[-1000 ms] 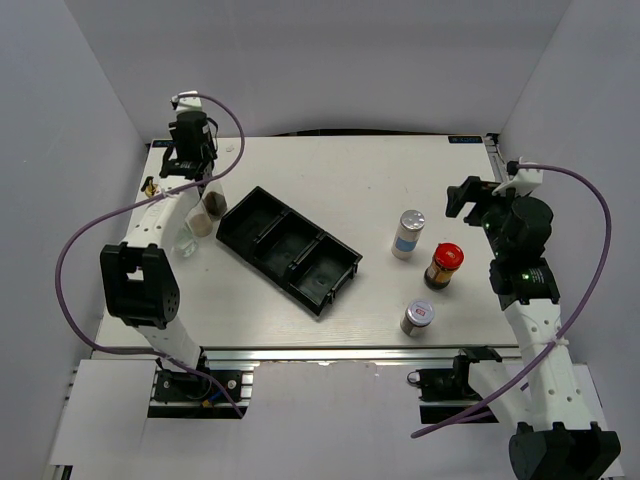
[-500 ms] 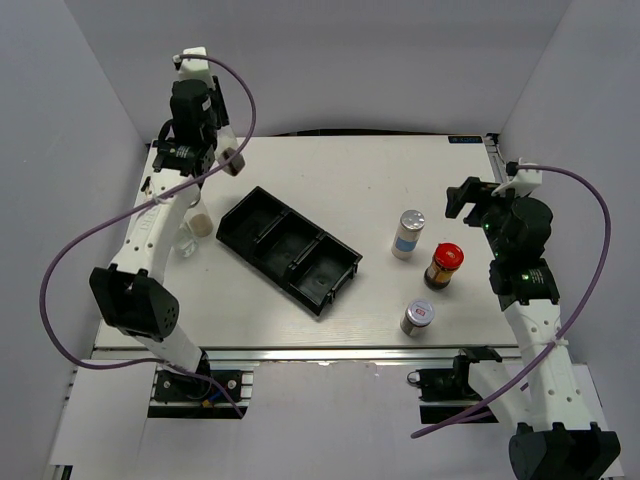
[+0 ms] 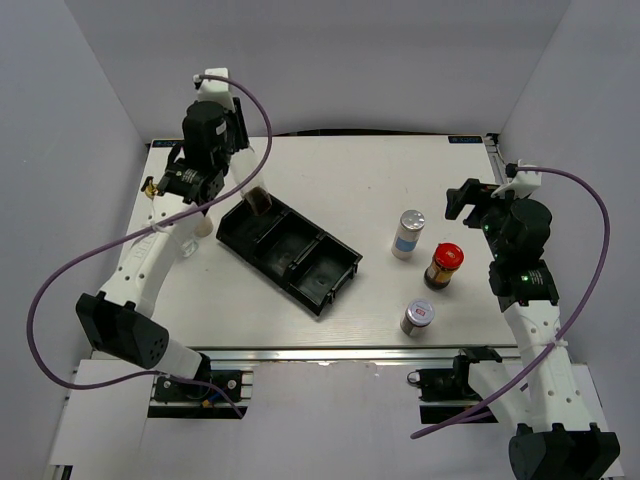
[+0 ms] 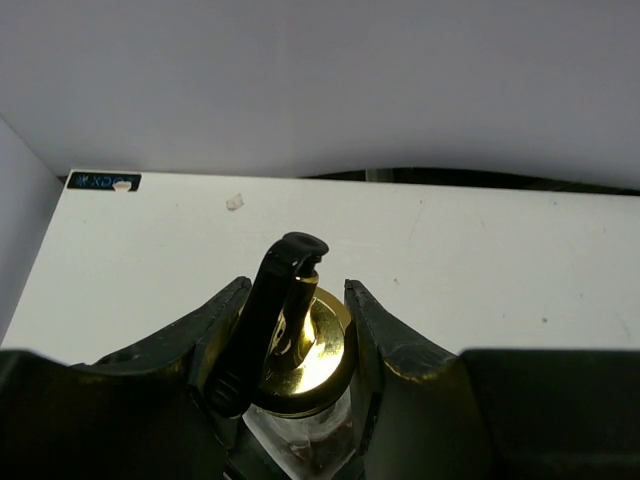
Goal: Organize the condiment bottles
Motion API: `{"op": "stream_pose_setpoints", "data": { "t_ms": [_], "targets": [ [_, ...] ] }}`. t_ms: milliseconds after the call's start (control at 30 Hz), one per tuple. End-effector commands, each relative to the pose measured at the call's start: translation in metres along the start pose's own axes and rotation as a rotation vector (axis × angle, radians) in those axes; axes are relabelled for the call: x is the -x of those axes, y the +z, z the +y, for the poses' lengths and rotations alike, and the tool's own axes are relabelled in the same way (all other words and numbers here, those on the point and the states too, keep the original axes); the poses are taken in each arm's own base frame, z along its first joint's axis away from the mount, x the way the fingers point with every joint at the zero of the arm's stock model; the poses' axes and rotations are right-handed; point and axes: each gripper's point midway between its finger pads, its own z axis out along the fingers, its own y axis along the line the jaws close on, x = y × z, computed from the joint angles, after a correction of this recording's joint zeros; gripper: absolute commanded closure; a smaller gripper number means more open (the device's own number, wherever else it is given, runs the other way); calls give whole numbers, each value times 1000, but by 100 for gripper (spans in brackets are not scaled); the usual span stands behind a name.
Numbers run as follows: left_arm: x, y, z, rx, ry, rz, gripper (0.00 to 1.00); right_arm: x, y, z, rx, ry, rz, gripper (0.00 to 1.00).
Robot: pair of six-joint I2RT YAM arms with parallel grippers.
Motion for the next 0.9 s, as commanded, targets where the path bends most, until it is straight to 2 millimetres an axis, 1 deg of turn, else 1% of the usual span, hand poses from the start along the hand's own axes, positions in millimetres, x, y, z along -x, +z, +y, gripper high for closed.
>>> {"op": "stream_pose_setpoints", "data": {
  "t_ms": [0,67,200,333,433,500,533,600,733,867],
  "targets": [
    [19,-13,1,-19,-55,-88,100,5,1,-2,-6,-14,-22,11],
    [9,-11,-5,-45,-51,-83,100,4,2,-2,-5,-14,-18,10],
    [-5,-7,-9,-58,-51,-63,100,3,2,-2,-5,-14,-15,10],
    [-20,-3,-7,-37,-48,-37,100,2,4,-2,-6,-15,-9,11],
    [-27,-1,-3,-13,-48,-28,100,0,5,-2,-7,-15,-5,11],
    [-30,1,-4,-13,-56,-28,100,1,5,-2,-7,-15,-5,11],
    [-36,2,-4,-14,-54,-19,100,1,5,-3,-8,-13,-6,10],
    [-37,3,-5,-15,-65,-26,100,0,5,-3,-10,-13,-4,11],
    [-52,8,-7,-15,-66,-6,100,0,5,-3,-12,-13,-4,11],
    [-59,14,-10,-17,-74,-5,100,-1,5,-5,-23,-13,-1,11]
  ]
}}
